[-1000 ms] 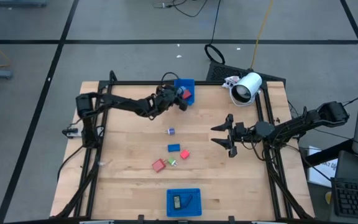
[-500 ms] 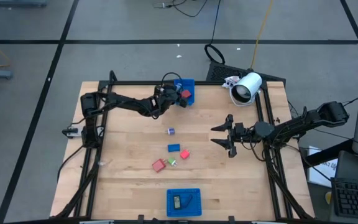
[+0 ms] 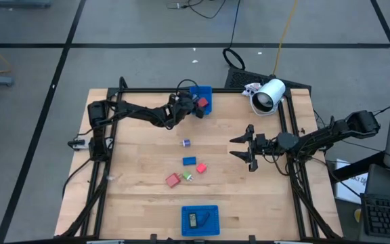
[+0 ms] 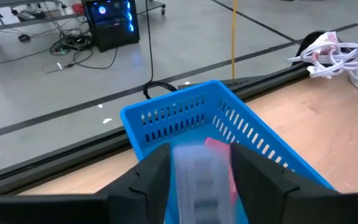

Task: Pick & Place Office items
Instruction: Put the blue charger adapter into the top blue bin, then put the pink charger adapter into the top blue bin

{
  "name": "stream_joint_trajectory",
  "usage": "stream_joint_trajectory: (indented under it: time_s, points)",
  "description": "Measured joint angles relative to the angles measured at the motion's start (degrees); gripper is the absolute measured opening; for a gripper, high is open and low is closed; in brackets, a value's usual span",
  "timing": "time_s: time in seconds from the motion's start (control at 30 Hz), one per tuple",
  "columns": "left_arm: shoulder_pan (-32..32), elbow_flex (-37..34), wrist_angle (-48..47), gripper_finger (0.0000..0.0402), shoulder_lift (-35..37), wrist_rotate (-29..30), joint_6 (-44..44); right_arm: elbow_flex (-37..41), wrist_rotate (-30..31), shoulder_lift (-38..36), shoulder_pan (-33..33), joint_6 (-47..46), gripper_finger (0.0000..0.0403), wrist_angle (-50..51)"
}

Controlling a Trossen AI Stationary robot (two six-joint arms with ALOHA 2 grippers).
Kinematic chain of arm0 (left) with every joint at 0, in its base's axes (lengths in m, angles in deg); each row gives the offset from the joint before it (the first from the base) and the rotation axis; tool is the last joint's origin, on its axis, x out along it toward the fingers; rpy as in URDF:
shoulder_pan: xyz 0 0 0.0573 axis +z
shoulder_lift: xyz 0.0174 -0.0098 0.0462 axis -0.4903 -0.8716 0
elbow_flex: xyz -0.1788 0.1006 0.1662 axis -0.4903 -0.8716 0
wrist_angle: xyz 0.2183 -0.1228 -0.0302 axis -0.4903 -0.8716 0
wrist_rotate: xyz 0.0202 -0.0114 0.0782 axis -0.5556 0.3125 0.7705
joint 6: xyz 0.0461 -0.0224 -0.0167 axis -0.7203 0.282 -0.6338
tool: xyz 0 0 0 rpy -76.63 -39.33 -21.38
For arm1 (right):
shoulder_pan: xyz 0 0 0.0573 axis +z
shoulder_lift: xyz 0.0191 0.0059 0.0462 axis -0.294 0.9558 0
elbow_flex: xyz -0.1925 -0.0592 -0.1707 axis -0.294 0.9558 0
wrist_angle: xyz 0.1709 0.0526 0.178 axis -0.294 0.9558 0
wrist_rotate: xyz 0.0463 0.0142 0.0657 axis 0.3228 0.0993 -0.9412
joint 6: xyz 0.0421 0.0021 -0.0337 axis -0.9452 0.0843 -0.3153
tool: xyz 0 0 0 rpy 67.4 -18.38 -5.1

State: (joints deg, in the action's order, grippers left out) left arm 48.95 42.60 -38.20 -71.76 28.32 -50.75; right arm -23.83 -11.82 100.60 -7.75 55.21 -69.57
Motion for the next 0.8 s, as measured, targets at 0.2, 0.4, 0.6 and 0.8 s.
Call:
stream_joint_trajectory:
  time_s: [0.2, 0.4, 0.6, 0.8]
  points:
    - [0.0, 0.0, -1.07, 0.0211, 0.04, -0.03, 0.72, 0.0, 0.0, 0.0, 0.01, 0.0, 0.0215, -0.02]
    - [-0.65, 0.0, -1.58, 0.024, 1.41, -0.51, -1.57, -0.02, 0.0, 0.0, 0.0, 0.0, 0.0215, -0.02]
    - [-2.7, 0.0, -6.22, 0.0248, 8.98, -4.88, -7.35, -0.02, 0.0, 0.0, 0.01, 0.0, 0.0215, 0.23]
    - [-5.69, 0.02, -22.94, 0.025, 21.1, -8.81, -7.0, -0.02, 0.02, 0.0, 0.0, 0.18, 0.0215, 0.38]
